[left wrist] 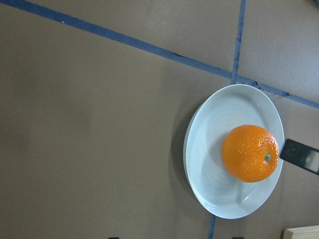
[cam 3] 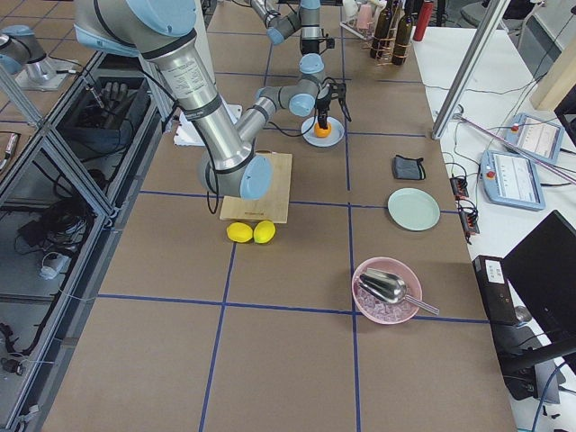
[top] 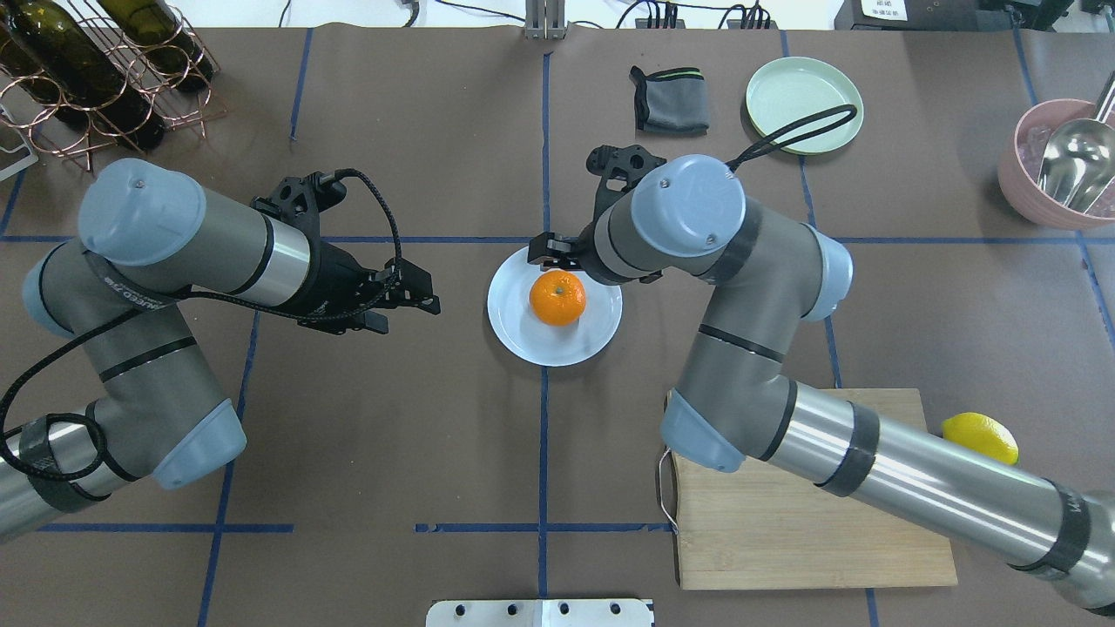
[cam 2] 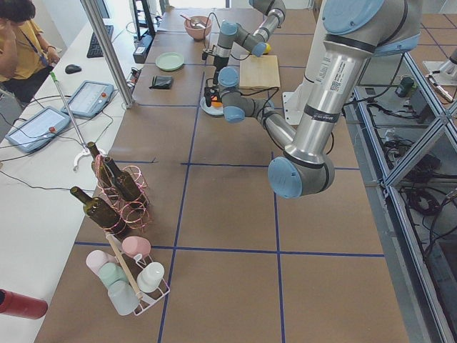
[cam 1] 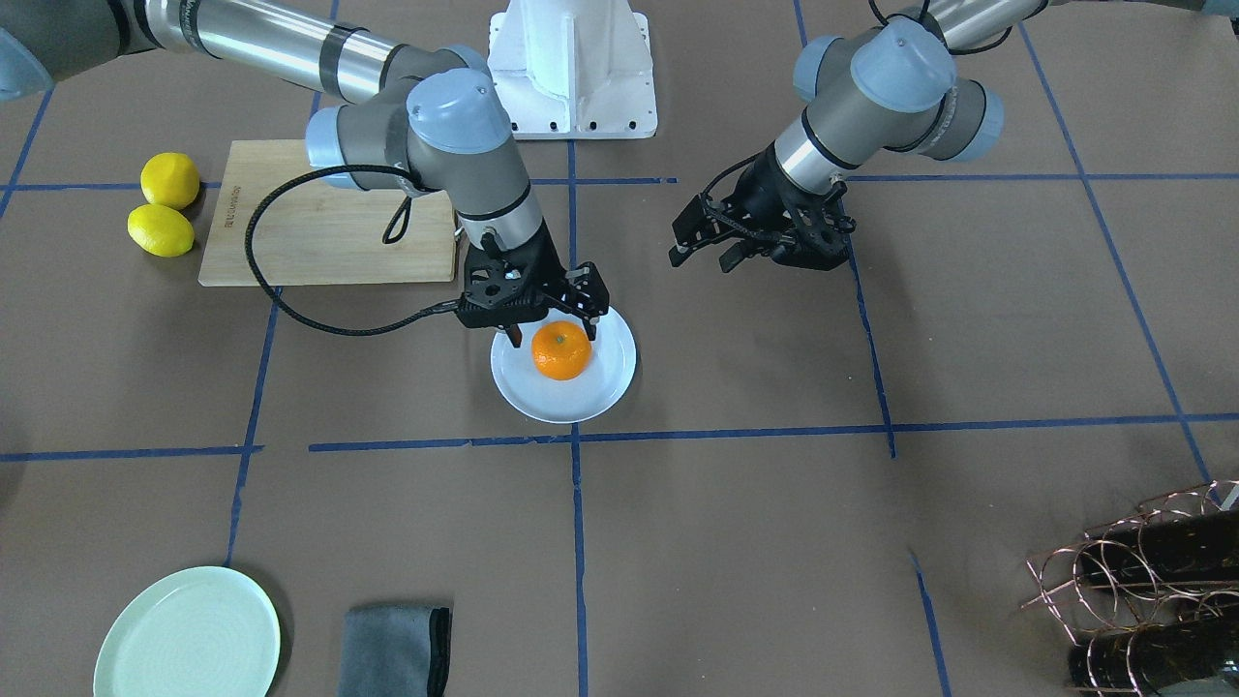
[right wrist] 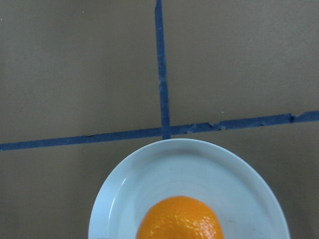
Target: Pick orange to plate
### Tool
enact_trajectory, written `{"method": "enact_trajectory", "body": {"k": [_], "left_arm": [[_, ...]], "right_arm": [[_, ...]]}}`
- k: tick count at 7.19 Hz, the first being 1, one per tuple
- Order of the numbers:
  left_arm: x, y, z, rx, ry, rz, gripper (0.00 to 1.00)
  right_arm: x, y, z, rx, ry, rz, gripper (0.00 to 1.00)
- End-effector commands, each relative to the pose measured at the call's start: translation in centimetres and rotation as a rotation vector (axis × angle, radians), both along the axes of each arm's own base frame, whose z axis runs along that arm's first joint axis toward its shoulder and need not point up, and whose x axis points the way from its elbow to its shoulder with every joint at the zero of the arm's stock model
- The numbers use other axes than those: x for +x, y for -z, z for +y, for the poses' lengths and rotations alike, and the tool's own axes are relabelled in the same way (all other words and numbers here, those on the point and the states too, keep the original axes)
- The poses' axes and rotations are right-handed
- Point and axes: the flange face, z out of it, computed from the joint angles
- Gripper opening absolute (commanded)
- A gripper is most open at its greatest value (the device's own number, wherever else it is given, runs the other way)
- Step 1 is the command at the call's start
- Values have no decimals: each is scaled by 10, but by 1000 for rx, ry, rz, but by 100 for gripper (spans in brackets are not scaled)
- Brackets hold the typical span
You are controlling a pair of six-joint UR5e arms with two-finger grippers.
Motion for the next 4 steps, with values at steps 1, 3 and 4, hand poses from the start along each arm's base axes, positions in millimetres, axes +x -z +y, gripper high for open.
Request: {"method": "enact_trajectory", "body": {"k": [1,3,4], "left_arm": [[-35,-18,7,41,9,-15,99],[-77,-70,6,187,-18,-109,100],[-111,-103,-2,273,-60,-160,100]], "right_arm": [[120,-23,-17,-60,27,1,100],[271,-117,-42,-6,139,45,100],[333,-171,-47,55,186,90,100]]}}
